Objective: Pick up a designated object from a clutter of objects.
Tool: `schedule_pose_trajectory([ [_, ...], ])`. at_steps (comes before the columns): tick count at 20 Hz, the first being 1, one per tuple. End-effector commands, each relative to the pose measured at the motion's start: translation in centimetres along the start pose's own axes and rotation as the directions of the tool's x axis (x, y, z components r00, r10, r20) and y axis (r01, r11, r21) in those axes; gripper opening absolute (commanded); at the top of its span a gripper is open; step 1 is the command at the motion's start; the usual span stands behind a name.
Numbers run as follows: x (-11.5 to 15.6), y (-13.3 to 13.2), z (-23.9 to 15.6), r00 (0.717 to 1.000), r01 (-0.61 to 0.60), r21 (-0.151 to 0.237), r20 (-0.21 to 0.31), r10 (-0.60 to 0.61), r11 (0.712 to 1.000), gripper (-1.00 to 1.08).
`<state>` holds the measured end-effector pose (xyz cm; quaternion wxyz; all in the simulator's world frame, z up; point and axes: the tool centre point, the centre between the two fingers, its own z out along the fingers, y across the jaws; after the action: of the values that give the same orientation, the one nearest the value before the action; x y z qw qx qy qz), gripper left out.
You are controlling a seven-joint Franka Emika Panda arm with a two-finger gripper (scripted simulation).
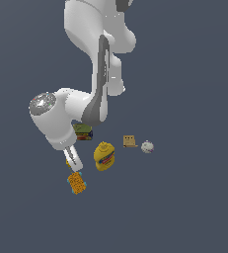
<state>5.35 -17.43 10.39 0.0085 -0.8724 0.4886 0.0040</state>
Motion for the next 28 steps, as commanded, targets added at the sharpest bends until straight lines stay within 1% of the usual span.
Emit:
schedule_pose_trajectory([
  [1, 0.8, 0.6, 1.3, 0.998, -0.059, -0.003, -0.006, 0.059, 0.998, 1.0],
  [4, 1.4, 1.1, 2.3, 0.994, -0.106, -0.006, -0.012, 0.106, 0.994, 1.0],
  [8, 1.9, 1.5, 3.0, 0.99, -0.14, -0.008, -0.016, 0.139, 0.99, 1.0],
  [14, 1.9, 1.6, 3.4, 0.99, -0.138, -0.009, -0.015, 0.138, 0.99, 1.0],
  [23, 1.9, 1.7, 7.4, 0.99, -0.144, -0.009, -0.016, 0.144, 0.99, 1.0],
  [28, 2.0, 1.6, 8.2, 0.99, -0.144, -0.009, -0.016, 0.144, 0.99, 1.0],
])
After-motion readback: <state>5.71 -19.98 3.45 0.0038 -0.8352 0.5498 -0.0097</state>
